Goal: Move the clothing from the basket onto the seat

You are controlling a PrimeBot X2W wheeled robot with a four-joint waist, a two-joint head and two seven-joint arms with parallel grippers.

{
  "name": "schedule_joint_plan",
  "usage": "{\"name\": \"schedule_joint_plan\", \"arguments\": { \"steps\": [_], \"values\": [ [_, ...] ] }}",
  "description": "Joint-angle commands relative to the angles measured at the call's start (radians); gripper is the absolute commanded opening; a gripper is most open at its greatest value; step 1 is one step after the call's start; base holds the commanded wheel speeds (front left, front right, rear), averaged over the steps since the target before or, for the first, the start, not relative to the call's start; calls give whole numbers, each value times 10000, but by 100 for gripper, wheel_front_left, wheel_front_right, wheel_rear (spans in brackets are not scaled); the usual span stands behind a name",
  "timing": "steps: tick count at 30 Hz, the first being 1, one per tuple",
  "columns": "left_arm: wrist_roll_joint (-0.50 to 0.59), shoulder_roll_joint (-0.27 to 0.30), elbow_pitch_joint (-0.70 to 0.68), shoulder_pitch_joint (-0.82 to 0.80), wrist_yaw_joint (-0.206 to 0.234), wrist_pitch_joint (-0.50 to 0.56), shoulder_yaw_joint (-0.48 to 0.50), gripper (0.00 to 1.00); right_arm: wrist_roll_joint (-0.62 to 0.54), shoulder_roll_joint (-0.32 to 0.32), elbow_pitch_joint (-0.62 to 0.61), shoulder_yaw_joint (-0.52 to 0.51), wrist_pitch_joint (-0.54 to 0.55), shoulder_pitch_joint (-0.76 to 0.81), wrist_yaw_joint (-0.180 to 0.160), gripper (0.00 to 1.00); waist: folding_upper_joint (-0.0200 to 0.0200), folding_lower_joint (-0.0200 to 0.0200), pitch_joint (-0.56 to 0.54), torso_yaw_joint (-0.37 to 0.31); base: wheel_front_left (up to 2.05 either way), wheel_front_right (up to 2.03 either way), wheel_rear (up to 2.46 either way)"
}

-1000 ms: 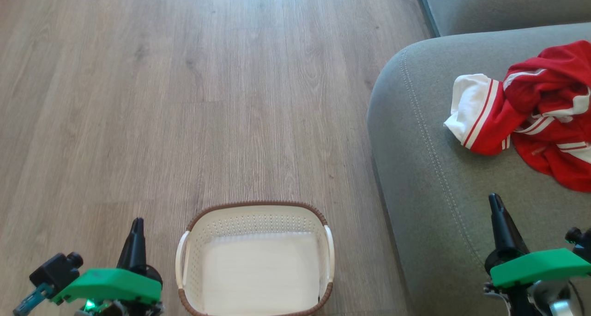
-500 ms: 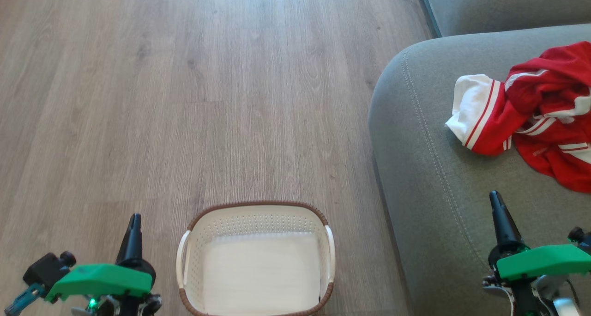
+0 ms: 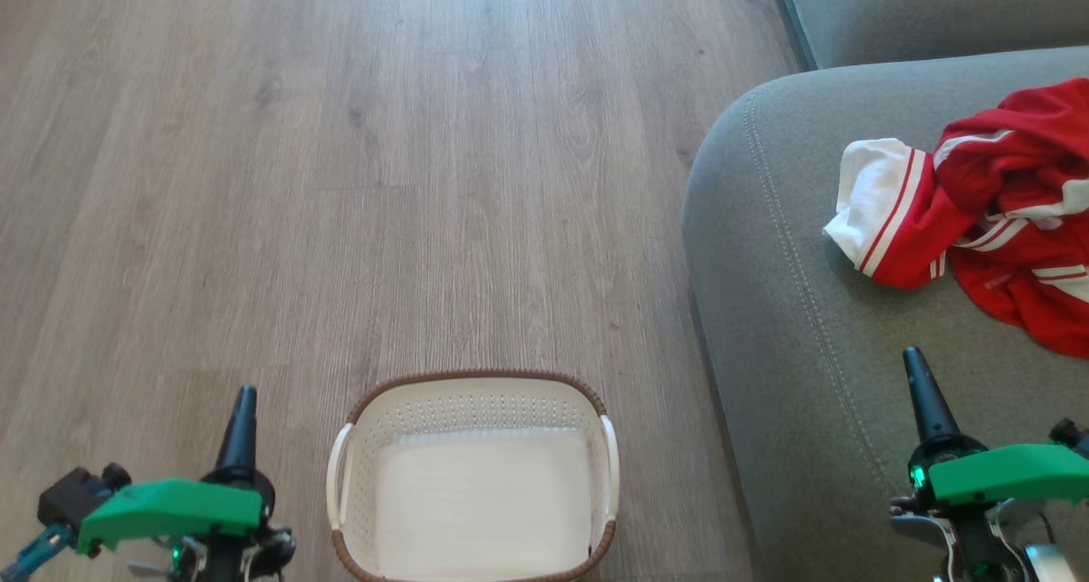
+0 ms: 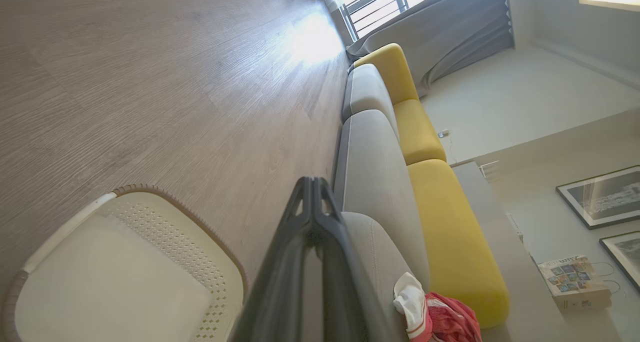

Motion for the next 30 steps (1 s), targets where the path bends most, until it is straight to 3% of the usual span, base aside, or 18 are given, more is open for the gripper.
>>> {"name": "schedule_joint_plan", "arguments": {
  "steps": [1,30],
  "values": [
    [-370,0,-287,-656,-111,86,407,0,351,20,-259,52,131,-538,-1,0,-1,0,-1,7,0,0,0],
    [-3382,-204,-154,-1057,-455,918,1015,0,3125,392,84,-329,987,-946,-1,0,-1,0,-8,92,0,0,0]
  ]
}}
